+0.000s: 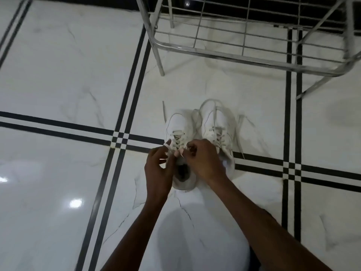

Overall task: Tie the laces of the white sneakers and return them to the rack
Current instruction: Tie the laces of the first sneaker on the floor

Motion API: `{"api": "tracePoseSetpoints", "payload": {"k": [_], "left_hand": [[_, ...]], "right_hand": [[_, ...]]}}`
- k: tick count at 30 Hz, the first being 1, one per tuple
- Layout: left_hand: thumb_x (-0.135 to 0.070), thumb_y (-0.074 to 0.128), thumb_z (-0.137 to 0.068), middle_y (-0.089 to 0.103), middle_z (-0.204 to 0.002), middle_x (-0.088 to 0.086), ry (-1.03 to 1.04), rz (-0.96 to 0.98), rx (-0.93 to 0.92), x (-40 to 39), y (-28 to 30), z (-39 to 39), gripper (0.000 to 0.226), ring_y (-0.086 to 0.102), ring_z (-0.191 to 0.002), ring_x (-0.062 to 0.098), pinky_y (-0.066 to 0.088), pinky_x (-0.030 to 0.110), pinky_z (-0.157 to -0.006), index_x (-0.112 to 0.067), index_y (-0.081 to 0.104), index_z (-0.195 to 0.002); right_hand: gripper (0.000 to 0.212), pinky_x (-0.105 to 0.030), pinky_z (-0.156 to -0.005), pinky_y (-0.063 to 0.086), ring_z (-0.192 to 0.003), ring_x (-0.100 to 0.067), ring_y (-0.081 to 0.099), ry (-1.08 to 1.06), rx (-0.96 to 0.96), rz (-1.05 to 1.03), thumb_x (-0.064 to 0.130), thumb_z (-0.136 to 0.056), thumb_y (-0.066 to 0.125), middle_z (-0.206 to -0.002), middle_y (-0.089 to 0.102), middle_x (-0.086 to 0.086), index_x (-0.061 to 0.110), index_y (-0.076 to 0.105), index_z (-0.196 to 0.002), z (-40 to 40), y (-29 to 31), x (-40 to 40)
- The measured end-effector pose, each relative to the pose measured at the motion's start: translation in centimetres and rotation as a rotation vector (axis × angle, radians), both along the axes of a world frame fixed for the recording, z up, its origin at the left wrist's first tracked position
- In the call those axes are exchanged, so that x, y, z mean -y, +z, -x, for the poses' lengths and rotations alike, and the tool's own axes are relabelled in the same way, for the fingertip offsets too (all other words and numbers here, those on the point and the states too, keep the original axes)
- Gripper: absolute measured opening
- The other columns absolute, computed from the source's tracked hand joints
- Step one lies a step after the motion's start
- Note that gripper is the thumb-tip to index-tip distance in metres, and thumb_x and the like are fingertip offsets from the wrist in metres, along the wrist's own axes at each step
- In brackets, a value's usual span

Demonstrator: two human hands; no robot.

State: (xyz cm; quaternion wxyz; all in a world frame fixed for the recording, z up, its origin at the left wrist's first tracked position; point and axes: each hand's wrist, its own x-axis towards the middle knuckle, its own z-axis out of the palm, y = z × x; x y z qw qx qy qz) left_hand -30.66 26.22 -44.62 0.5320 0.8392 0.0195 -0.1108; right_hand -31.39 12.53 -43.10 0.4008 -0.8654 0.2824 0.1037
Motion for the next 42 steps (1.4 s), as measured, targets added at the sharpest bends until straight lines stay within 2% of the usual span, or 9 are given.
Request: {"api": "tracePoseSetpoints", "payload": {"k": [8, 10, 13, 20, 24, 28, 33, 40, 42], "left_hand": [[-0.014, 0.073, -0.094, 0.077, -0.101, -0.021, 0.009, 0.121, 0.067, 0.5, 0.3, -1.0, 0.037, 0.072, -0.096, 0.003, 0.061, 0.032, -0.084, -0.027, 0.069, -0.129], [-0.015, 0.072, -0.095, 0.076, -0.095, -0.027, 0.048, 0.192, 0.059, 0.8, 0.9, -1.9, 0.057, 0.07, -0.094, -0.007, 0.062, 0.035, -0.084, -0.02, 0.054, -0.148], [-0.019, 0.071, -0.096, 0.081, -0.092, 0.0, 0.038, 0.273, 0.073, 0.9, 1.4, -3.5, 0.069, 0.076, -0.09, 0.014, 0.063, 0.05, -0.08, -0.029, 0.039, -0.156], [-0.031, 0.076, -0.092, 0.08, -0.097, 0.002, 0.028, 0.252, -0.034, 0.1, 1.7, -3.0, 0.033, 0.076, -0.096, 0.016, 0.063, 0.039, -0.081, -0.02, 0.068, -0.122], [-0.033, 0.081, -0.086, 0.077, -0.098, -0.002, -0.063, 0.118, -0.036, -0.4, -0.3, -2.9, 0.023, 0.072, -0.096, 0.015, 0.063, 0.039, -0.085, -0.017, 0.074, -0.102], [-0.02, 0.079, -0.089, 0.072, -0.096, -0.001, -0.176, -0.047, 0.094, -0.2, -0.4, -3.5, 0.012, 0.071, -0.089, 0.013, 0.062, 0.035, -0.08, -0.015, 0.07, -0.094], [-0.018, 0.072, -0.093, 0.071, -0.08, -0.003, -0.214, -0.189, 0.215, -0.4, -0.5, -4.6, 0.014, 0.07, -0.08, 0.013, 0.059, 0.041, -0.073, -0.015, 0.063, -0.083], [-0.016, 0.058, -0.1, 0.066, -0.069, 0.005, -0.203, -0.331, 0.353, 0.2, -0.6, -3.4, 0.018, 0.059, -0.058, 0.028, 0.049, 0.047, -0.053, -0.012, 0.047, -0.086], [-0.016, 0.058, -0.099, 0.064, -0.068, 0.006, -0.213, -0.333, 0.353, 0.4, -0.3, -3.2, 0.02, 0.059, -0.058, 0.032, 0.049, 0.045, -0.053, -0.015, 0.043, -0.086]], "right_hand": [[0.008, -0.007, -0.065, 0.043, -0.085, -0.01, 0.067, -0.08, 0.145, -0.124, 0.019, -0.092, 0.068, -0.098, 0.074, 0.0, 0.016, 0.07, -0.099, -2.0, -0.5, 0.9], [0.01, -0.021, -0.073, 0.053, -0.091, -0.018, 0.07, -0.088, 0.173, -0.141, 0.021, -0.093, 0.068, -0.099, 0.075, -0.005, 0.012, 0.066, -0.097, -2.4, -0.6, 1.9], [0.017, -0.042, -0.085, 0.059, -0.092, -0.023, 0.071, -0.064, 0.178, -0.172, 0.024, -0.094, 0.067, -0.099, 0.075, -0.008, 0.007, 0.065, -0.098, -2.5, -0.2, 2.7], [0.011, -0.048, -0.087, 0.057, -0.094, -0.023, 0.069, -0.059, 0.236, -0.263, 0.025, -0.097, 0.063, -0.097, 0.072, -0.005, 0.017, 0.057, -0.092, -0.8, 0.3, 2.1], [0.022, -0.036, -0.091, 0.056, -0.099, -0.017, 0.069, 0.03, 0.215, -0.332, 0.025, -0.089, 0.074, -0.103, 0.073, -0.002, 0.013, 0.061, -0.101, -1.1, -0.3, 2.4], [0.02, -0.035, -0.084, 0.054, -0.091, -0.016, 0.068, 0.161, 0.207, -0.156, 0.027, -0.086, 0.075, -0.094, 0.073, -0.002, 0.01, 0.065, -0.084, -1.3, -0.5, 2.1], [0.026, -0.039, -0.067, 0.058, -0.071, -0.019, 0.07, 0.066, 0.261, -0.054, 0.018, -0.087, 0.074, -0.077, 0.074, -0.007, 0.012, 0.056, -0.07, -2.0, -0.7, 1.9], [0.009, -0.025, -0.049, 0.029, -0.067, -0.024, 0.059, 0.153, 0.256, 0.278, 0.015, -0.097, 0.059, -0.083, 0.071, -0.012, 0.011, 0.052, -0.094, -1.0, 0.4, 0.1], [0.009, -0.026, -0.053, 0.031, -0.07, -0.027, 0.063, 0.165, 0.243, 0.321, 0.012, -0.097, 0.058, -0.086, 0.071, -0.013, 0.009, 0.052, -0.101, -0.8, 0.6, -0.1]]}}
